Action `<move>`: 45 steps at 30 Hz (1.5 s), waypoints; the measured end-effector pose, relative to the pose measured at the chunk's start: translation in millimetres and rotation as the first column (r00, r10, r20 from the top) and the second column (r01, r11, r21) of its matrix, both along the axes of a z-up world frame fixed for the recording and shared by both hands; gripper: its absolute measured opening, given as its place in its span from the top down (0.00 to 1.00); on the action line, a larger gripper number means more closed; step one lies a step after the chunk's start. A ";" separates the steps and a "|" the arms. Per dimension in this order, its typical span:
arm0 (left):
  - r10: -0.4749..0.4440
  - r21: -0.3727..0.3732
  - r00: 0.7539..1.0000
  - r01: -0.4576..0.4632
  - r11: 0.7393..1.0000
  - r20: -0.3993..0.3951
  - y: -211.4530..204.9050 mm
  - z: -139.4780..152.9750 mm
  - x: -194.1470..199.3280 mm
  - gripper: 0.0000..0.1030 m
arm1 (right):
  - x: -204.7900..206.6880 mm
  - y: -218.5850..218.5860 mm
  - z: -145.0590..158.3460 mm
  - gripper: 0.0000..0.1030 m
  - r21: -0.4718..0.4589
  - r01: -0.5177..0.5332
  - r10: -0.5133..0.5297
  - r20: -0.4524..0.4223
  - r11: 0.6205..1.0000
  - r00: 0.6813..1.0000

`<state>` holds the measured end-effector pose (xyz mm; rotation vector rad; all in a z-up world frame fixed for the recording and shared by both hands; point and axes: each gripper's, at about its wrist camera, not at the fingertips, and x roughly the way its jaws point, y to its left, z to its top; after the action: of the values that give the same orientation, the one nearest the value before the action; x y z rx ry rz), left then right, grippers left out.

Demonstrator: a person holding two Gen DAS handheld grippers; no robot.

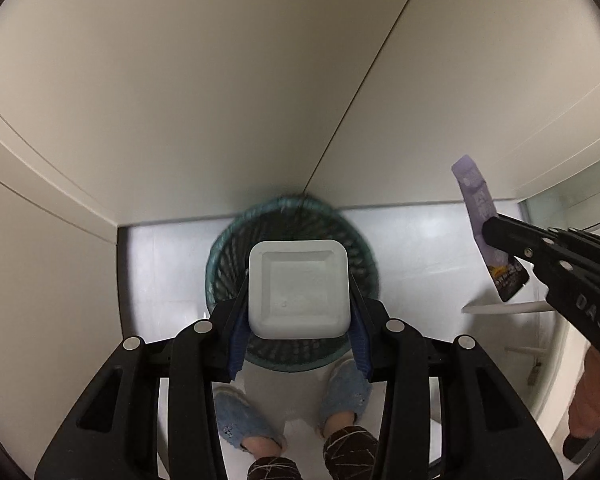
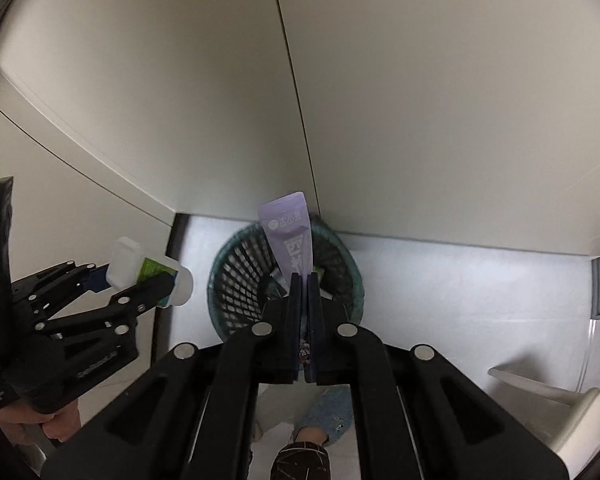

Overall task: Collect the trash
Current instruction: 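Open the left tool to drop the container while the right tool releases the sachet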

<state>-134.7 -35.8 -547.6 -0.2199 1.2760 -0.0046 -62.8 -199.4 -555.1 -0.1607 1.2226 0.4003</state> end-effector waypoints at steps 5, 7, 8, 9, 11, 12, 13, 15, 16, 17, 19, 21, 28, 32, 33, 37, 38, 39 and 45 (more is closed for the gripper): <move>-0.003 -0.009 1.000 0.003 1.000 -0.020 -12.1 -58.2 -0.5 0.60 | -0.2 -2.2 -56.1 0.98 -0.001 -0.011 0.011 -0.028 1.000 1.000; -0.004 -0.020 0.999 0.003 1.000 -0.038 -15.7 -79.6 2.1 0.60 | -1.6 -2.9 -73.2 0.98 -0.004 -0.009 0.008 -0.037 1.000 0.999; -0.007 -0.024 0.999 0.006 1.000 -0.043 -17.3 -89.7 2.7 0.60 | -0.7 -3.7 -80.3 0.98 -0.005 -0.007 0.007 -0.040 1.000 0.999; -0.014 -0.020 0.999 0.013 1.000 -0.043 -19.3 -97.8 3.8 0.60 | 0.0 -5.5 -88.9 0.98 -0.007 -0.005 0.005 -0.046 1.000 0.999; -0.029 -0.016 0.999 0.029 0.999 -0.045 -21.9 -117.3 7.8 0.60 | 1.7 -5.7 -101.1 0.98 -0.014 -0.002 0.001 -0.058 1.000 0.998; -0.031 -0.017 0.998 0.031 0.999 -0.046 -24.1 -123.8 9.6 0.60 | 3.3 -5.6 -108.2 0.98 -0.019 0.001 -0.002 -0.065 1.000 0.998; -0.029 -0.019 0.998 0.028 0.999 -0.051 -25.0 -132.7 12.0 0.60 | 3.7 -6.1 -114.1 0.98 -0.023 0.002 -0.003 -0.069 1.000 0.998; -0.013 -0.038 0.998 0.011 0.999 -0.058 -24.2 -149.5 15.9 0.60 | 6.2 -3.5 -125.7 0.98 -0.031 -0.001 -0.001 -0.073 1.000 0.997; -0.009 -0.040 0.998 0.006 0.999 -0.060 -25.4 -156.0 17.0 0.60 | 6.8 -4.0 -131.5 0.98 -0.035 -0.002 -0.001 -0.075 0.999 0.997; -0.007 -0.041 0.998 0.004 0.999 -0.063 -26.3 -163.0 18.8 0.60 | 7.3 -4.5 -136.3 0.98 -0.039 -0.001 -0.002 -0.080 0.999 0.997; -0.008 -0.051 0.998 0.005 0.999 -0.067 -29.0 -172.2 20.2 0.60 | 8.6 -5.7 -145.3 0.98 -0.048 0.001 -0.005 -0.094 0.999 0.996; -0.023 -0.064 0.998 0.019 0.998 -0.062 -31.1 -176.2 22.0 0.60 | 8.9 -5.4 -153.0 0.98 -0.052 -0.003 -0.002 -0.096 0.999 0.995; -0.044 -0.075 0.998 0.042 0.996 -0.036 -31.0 -171.6 24.7 0.52 | 15.2 4.0 -147.9 0.98 -0.037 -0.007 0.004 -0.092 0.999 0.996; -0.038 -0.059 0.999 0.038 0.998 -0.003 -22.4 -155.9 21.5 0.38 | 14.7 9.7 -135.1 0.98 -0.012 -0.034 0.033 -0.077 0.999 0.996; -0.035 -0.054 0.999 0.035 0.998 -0.001 -19.8 -152.4 20.2 0.36 | 14.8 12.8 -132.8 0.98 -0.004 -0.041 0.041 -0.071 0.999 0.997; -0.029 -0.001 0.999 0.029 1.000 0.017 -6.5 -135.3 11.8 0.24 | 10.1 22.9 -133.0 0.98 -0.010 -0.043 0.042 -0.048 0.999 0.998; -0.025 0.005 0.999 0.025 1.000 0.020 -1.8 -131.3 9.1 0.22 | 8.9 25.3 -135.2 0.98 -0.007 -0.044 0.044 -0.049 0.999 0.998; -0.016 0.013 1.000 0.015 1.000 0.024 4.0 -127.4 5.7 0.18 | 7.0 28.7 -138.0 0.98 -0.004 -0.047 0.047 -0.045 0.999 0.998; 0.031 0.036 0.999 -0.031 0.999 0.010 31.5 -124.9 -10.7 0.08 | 1.3 42.8 -156.0 0.97 0.025 -0.049 0.050 -0.047 0.998 0.998</move>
<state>-145.4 -4.3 -672.5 -0.2086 1.2623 0.0434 -61.6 -156.7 -711.1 -0.1619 1.2620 0.4642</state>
